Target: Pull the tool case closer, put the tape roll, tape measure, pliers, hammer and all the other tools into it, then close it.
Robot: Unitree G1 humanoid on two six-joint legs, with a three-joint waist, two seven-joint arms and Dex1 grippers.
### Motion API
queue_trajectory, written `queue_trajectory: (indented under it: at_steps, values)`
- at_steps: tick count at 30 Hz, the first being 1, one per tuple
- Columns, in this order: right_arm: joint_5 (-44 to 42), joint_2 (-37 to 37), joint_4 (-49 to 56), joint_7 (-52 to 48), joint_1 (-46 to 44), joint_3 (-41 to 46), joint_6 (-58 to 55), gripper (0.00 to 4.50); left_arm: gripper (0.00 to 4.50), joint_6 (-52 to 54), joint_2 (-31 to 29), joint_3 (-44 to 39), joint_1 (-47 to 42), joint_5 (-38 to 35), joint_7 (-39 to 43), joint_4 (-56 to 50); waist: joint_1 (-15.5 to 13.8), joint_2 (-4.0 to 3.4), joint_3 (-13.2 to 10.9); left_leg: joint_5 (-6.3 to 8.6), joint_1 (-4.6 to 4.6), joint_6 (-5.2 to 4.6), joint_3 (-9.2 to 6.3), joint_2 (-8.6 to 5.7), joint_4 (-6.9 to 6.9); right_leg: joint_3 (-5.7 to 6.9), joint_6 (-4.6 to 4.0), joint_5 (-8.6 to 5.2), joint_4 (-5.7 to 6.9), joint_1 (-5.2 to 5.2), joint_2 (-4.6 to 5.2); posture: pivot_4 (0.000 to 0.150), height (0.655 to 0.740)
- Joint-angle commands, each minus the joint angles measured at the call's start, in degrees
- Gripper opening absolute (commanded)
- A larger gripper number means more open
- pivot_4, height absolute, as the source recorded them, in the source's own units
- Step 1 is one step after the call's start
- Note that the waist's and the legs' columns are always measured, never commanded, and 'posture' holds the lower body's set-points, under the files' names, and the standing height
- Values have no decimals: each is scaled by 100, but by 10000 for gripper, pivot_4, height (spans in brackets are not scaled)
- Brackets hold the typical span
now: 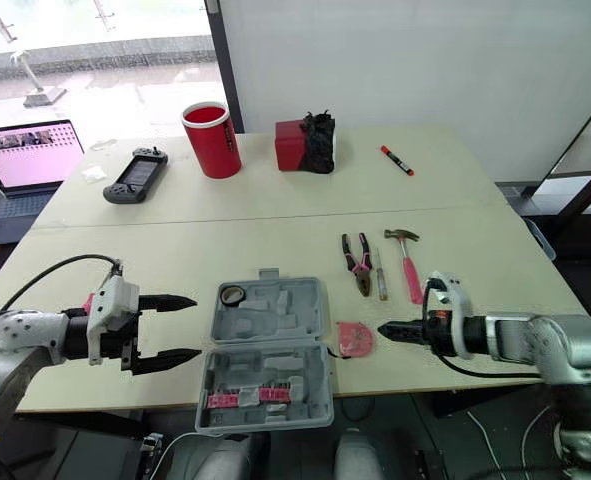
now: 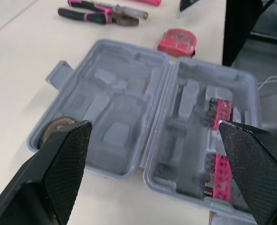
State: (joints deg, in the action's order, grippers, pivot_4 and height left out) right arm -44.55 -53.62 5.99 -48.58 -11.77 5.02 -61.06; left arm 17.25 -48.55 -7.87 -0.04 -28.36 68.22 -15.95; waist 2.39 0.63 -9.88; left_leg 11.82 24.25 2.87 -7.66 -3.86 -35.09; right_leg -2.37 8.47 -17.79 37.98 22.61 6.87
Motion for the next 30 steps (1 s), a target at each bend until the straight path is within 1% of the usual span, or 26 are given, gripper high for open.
queue_trajectory:
  at_steps: [1,3,5,7,10,12,15,17,25,30]
  values:
    - [1204,-830,848,-1148,10,-471,1992,44792,45000,80,13,-172,-120,-375,112,-156,34,-9,-5,0,-2,0,5,2,-1,-2,1,0,0,0,0,1500,7400]
    - [2109,-1193,963,-1296,10,-1003,2837,44792,45000,178,12,-174,-97,-502,138,-187,36,-5,-5,1,-23,2,20,18,2,-4,0,1,-3,-11,-5,1500,7400]
    - [2843,-1240,1033,-1347,51,-1376,3795,44792,45000,193,4,-135,-90,-543,178,-173,17,-4,-6,2,-29,3,23,30,6,-3,-2,1,-7,-16,-9,1500,7400]
    - [3187,-1116,1081,-1402,-3,-1624,4237,44792,45000,132,38,-88,-122,-501,182,-113,7,-3,-7,3,-28,4,22,38,6,-4,-3,1,-8,-17,-9,1500,7400]
    - [3415,-928,1036,-1656,-121,-1887,4626,44792,45000,20,80,-4,-183,-364,168,-37,5,-3,-7,3,-27,4,23,38,4,-10,-3,1,-8,-16,-7,1500,7400]
    - [3593,-632,861,-1645,-382,-2168,4316,44792,45000,-29,84,29,-219,-302,159,-9,13,1,-9,3,-27,4,23,38,4,-11,-3,1,-8,-17,-7,1500,7400]
    - [4071,-51,419,-1478,-844,-2577,4264,44792,45000,-242,31,87,-153,-52,208,91,22,3,-10,3,-31,4,23,43,4,-11,-10,6,-8,-16,-10,1500,7400]
    - [4287,173,166,-1452,-1024,-2697,4358,44792,45000,-305,2,51,-74,12,248,189,13,1,-10,3,-36,4,24,44,8,-11,-11,6,-8,-18,-12,1500,7400]
    - [4649,629,-357,-1565,-1144,-2956,4498,44792,45000,-379,-86,-104,224,66,255,112,-26,4,-12,7,-34,11,18,41,6,-11,-11,6,-13,-22,-10,1500,7400]
    - [4650,855,-536,-1618,-1177,-2868,4383,44792,45000,-351,-91,-139,344,56,185,-2,5,4,-12,7,-36,11,18,43,7,-11,-11,6,-8,-20,-12,1500,7400]
